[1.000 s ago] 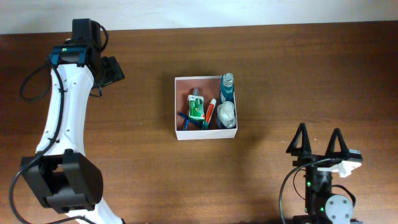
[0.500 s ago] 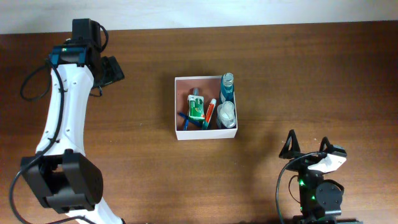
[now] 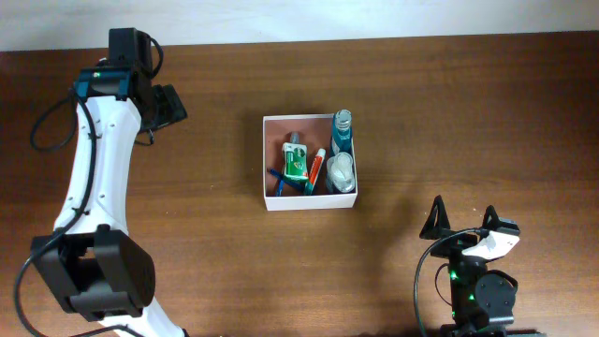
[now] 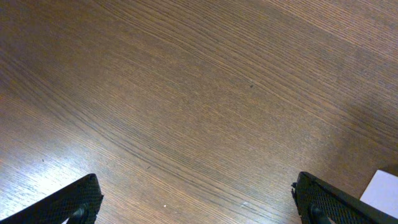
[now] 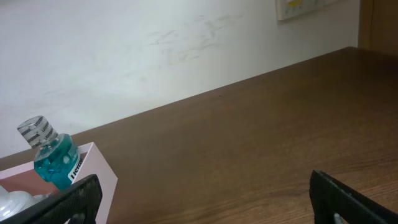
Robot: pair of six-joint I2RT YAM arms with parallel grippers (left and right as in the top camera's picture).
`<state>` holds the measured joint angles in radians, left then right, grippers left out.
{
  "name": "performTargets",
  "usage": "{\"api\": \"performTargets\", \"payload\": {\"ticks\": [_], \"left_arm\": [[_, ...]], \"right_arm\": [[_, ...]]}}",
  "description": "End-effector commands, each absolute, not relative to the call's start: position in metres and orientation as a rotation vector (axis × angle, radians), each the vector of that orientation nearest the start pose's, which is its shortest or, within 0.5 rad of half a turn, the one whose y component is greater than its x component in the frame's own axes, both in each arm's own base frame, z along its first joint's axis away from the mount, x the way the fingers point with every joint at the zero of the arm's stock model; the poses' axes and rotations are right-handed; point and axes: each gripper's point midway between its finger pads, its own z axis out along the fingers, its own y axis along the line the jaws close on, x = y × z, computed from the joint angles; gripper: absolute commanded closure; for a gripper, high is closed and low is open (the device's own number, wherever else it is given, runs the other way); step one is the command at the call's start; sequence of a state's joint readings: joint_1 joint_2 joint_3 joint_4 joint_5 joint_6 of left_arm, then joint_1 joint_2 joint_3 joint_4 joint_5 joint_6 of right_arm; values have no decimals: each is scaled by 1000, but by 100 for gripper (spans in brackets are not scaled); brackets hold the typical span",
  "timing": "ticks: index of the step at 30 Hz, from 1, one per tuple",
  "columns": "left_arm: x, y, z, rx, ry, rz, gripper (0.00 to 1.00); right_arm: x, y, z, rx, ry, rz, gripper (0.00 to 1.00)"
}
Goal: Pack container
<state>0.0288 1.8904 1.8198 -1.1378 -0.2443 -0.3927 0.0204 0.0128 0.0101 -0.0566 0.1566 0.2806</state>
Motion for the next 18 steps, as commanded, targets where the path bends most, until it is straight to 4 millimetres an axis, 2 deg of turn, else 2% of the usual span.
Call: {"api": "performTargets", "payload": {"ticks": [1, 18], "left_arm": [[436, 57, 193, -630, 2629, 251, 1], [436, 58, 189, -630, 2639, 254, 1]], "right_arm": [[245, -21, 159, 318, 1604, 97, 2], [245, -21, 159, 318, 1604, 97, 2]]}}
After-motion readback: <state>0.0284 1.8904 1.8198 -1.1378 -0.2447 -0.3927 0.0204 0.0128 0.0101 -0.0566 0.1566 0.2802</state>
